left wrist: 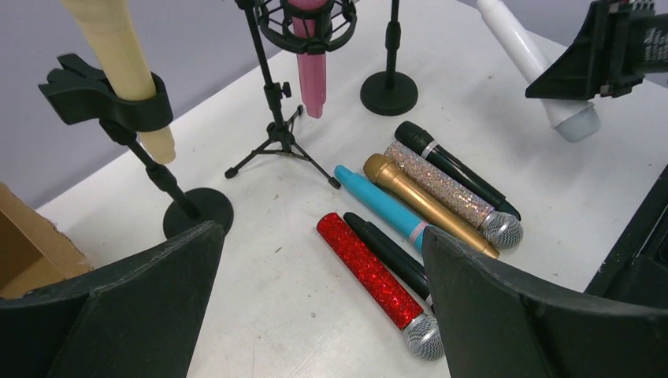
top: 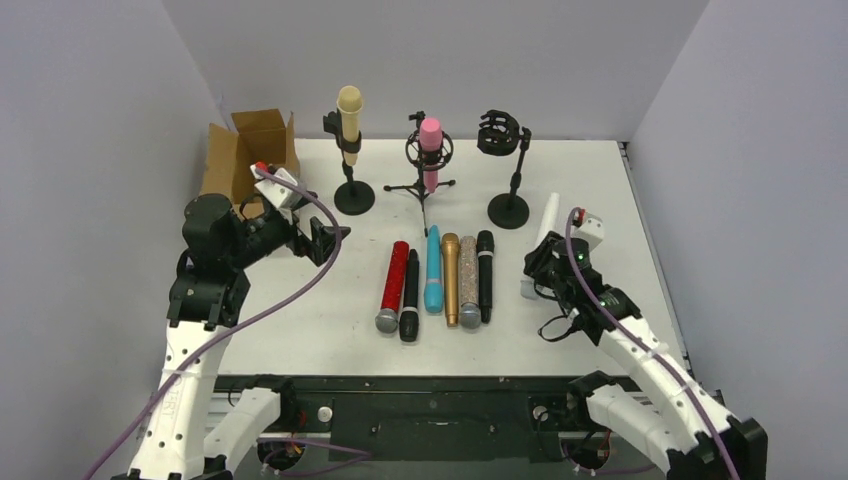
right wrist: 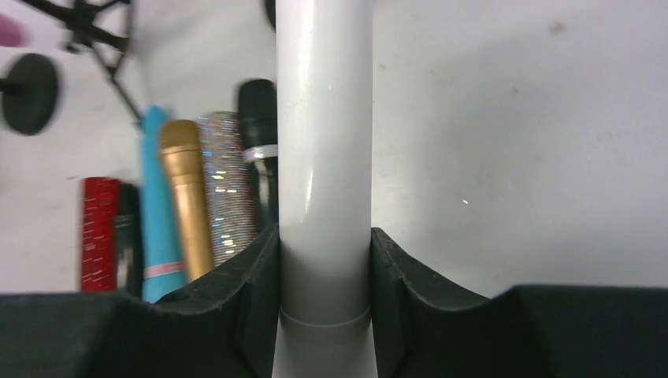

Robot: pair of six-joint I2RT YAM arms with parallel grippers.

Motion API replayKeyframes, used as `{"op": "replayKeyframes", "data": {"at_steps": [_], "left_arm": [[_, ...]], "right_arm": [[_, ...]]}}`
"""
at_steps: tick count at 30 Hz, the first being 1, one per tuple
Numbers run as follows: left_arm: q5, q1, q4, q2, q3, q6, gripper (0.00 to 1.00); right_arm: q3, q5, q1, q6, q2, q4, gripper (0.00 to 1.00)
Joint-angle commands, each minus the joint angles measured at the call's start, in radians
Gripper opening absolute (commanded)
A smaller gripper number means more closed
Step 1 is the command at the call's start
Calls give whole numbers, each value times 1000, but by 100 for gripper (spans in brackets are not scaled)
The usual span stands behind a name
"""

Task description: Attach the microphones to the stand

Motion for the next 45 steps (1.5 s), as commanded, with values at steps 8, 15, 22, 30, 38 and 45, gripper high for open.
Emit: {"op": "replayKeyframes", "data": {"at_steps": [8, 15, 22, 30, 38, 45], "left_arm": [[178, -4, 279, -125, -64, 117, 96], [156, -44, 436, -242, -227, 602, 96], [130, -145, 631, -315, -362, 1092, 96], [119, -186, 747, -311, -381, 1294, 96], [118, -186, 589, -296, -363, 1511, 96], [105, -186, 251, -274, -280, 1677, 96]], "right_arm": [[145, -366, 89, -118, -402, 163, 0], [405, -474, 221, -140, -217, 174, 0], [691, -536, 447, -220, 115, 59, 0], [985, -705, 494, -213, 407, -67, 0], [1130, -822, 542, -315, 558, -271, 0], [1157, -792, 564, -357, 589, -343, 0]]}}
